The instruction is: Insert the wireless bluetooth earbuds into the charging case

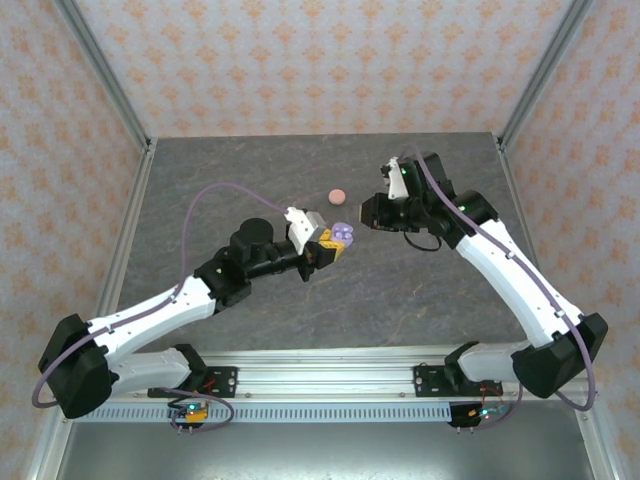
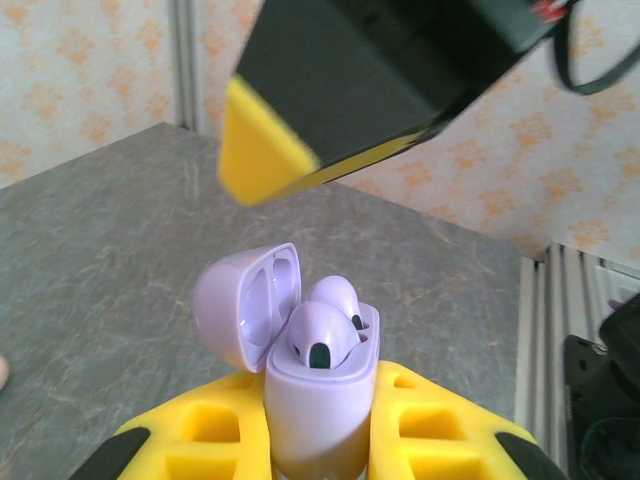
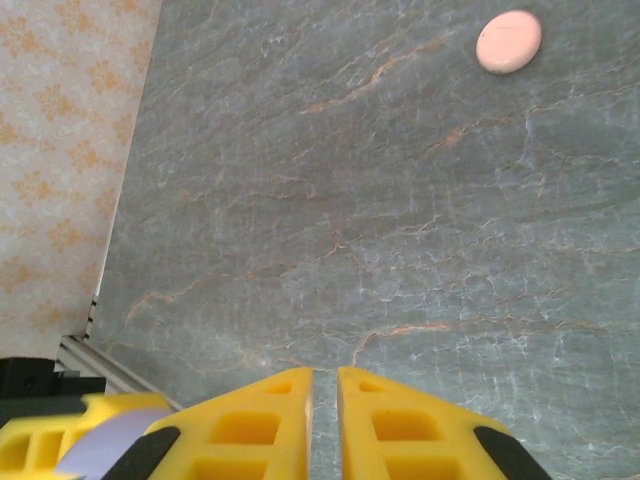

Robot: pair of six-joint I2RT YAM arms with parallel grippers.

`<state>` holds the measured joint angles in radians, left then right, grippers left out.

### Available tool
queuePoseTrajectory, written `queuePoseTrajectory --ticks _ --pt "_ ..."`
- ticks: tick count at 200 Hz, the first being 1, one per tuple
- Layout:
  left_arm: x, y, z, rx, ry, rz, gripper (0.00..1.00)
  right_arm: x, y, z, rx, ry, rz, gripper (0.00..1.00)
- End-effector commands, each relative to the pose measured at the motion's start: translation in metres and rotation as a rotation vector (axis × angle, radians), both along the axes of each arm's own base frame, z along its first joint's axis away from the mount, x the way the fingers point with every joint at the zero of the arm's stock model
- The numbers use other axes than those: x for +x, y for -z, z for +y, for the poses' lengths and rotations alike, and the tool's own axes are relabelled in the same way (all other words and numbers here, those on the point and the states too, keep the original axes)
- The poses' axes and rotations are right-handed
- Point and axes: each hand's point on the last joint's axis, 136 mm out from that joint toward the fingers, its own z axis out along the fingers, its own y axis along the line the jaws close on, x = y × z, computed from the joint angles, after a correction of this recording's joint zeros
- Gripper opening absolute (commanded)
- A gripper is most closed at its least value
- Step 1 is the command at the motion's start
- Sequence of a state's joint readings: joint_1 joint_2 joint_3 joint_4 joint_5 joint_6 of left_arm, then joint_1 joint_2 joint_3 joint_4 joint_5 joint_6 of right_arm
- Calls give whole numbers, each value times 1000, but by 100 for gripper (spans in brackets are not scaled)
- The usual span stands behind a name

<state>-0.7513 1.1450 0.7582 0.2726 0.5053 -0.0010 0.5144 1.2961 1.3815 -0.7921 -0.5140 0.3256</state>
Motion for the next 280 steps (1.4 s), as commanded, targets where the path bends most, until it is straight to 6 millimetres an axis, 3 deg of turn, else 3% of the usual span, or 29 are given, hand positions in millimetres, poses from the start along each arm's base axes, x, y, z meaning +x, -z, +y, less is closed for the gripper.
queuePoseTrajectory --ticks 1,65,97,131,204,280 --pt "-16 -10 -5 -8 92 -59 10 -3 -1 13 88 -40 52 14" --pt "-18 -3 -7 39 123 -67 9 -6 3 34 182 -105 140 15" --pt "-16 -2 -10 37 122 -62 9 -10 13 38 181 -128 185 15" --pt "-12 -1 -12 46 117 -60 9 -16 9 42 193 -158 182 15" --pt "10 2 -6 60 -5 -52 9 -32 12 54 172 -237 204 14" --pt "31 12 8 91 -160 -19 10 -34 18 51 141 -228 203 14"
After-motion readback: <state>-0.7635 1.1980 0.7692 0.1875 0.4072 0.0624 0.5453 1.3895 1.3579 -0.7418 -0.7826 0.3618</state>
